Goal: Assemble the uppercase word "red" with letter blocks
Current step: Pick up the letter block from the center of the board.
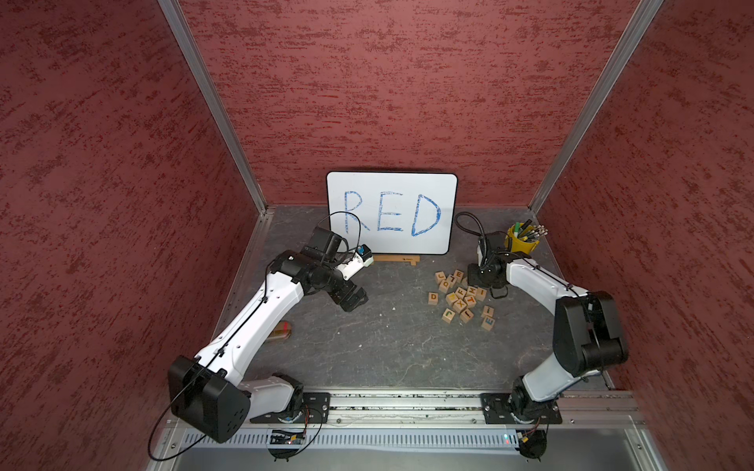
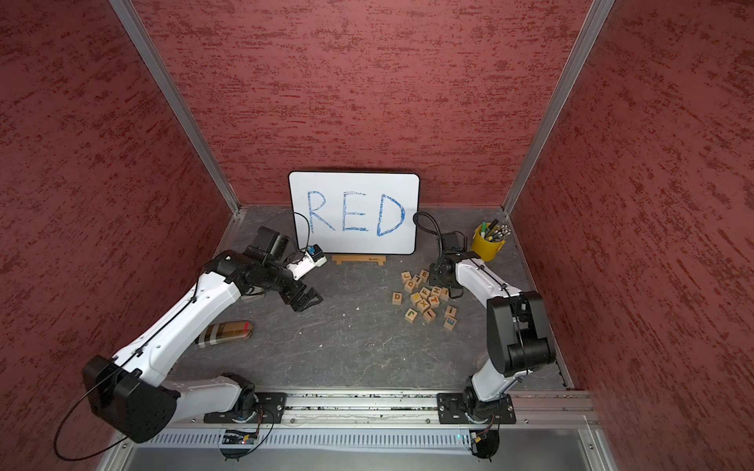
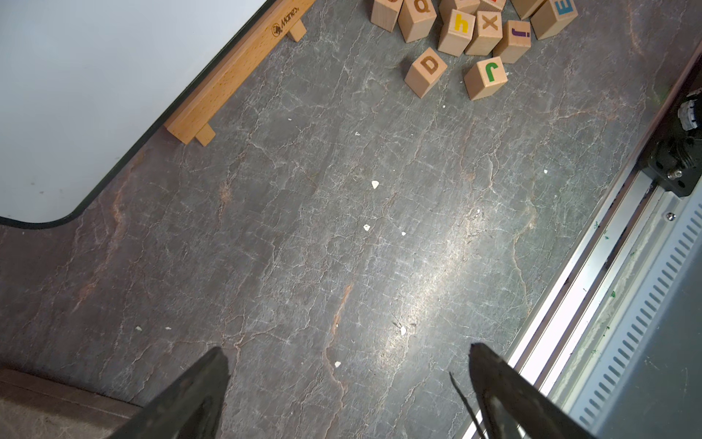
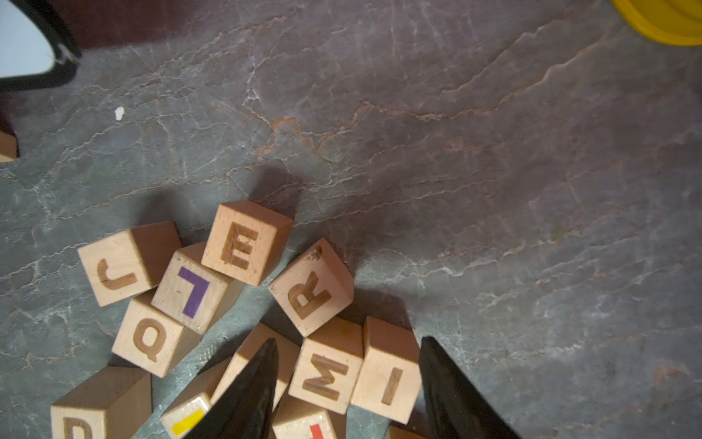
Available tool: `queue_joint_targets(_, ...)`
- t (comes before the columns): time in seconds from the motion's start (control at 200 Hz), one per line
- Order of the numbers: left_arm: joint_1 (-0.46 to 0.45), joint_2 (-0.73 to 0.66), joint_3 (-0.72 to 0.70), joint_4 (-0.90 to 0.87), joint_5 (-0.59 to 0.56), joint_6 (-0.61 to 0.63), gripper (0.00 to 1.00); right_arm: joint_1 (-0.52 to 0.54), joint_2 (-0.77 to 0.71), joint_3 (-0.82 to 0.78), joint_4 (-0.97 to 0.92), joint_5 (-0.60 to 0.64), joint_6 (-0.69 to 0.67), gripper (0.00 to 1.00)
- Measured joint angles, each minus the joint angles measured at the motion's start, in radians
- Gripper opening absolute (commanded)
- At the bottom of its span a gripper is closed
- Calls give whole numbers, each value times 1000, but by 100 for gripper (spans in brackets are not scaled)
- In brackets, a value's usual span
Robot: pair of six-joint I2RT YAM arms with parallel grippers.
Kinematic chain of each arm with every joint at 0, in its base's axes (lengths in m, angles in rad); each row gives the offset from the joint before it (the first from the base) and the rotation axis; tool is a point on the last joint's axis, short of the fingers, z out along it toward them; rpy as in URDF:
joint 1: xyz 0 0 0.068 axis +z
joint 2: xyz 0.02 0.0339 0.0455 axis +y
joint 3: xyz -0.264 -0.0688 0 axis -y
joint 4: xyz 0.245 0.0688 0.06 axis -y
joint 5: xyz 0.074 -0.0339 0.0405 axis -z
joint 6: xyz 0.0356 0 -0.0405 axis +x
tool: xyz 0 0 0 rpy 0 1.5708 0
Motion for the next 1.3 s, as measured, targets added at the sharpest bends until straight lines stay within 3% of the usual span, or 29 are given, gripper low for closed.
queue_joint_targets(0.225, 5, -11, -8, 1, 2, 0, 100, 0, 80, 32, -2, -24, -41, 58)
queue_joint_targets(1.037, 17, -17, -12, 0, 3, 0, 99, 0, 146, 97, -1, -47, -98, 55)
queue_joint_targets(1.303, 17, -17, -12, 0, 3, 0, 99, 0, 172, 119, -2, -47, -107, 47)
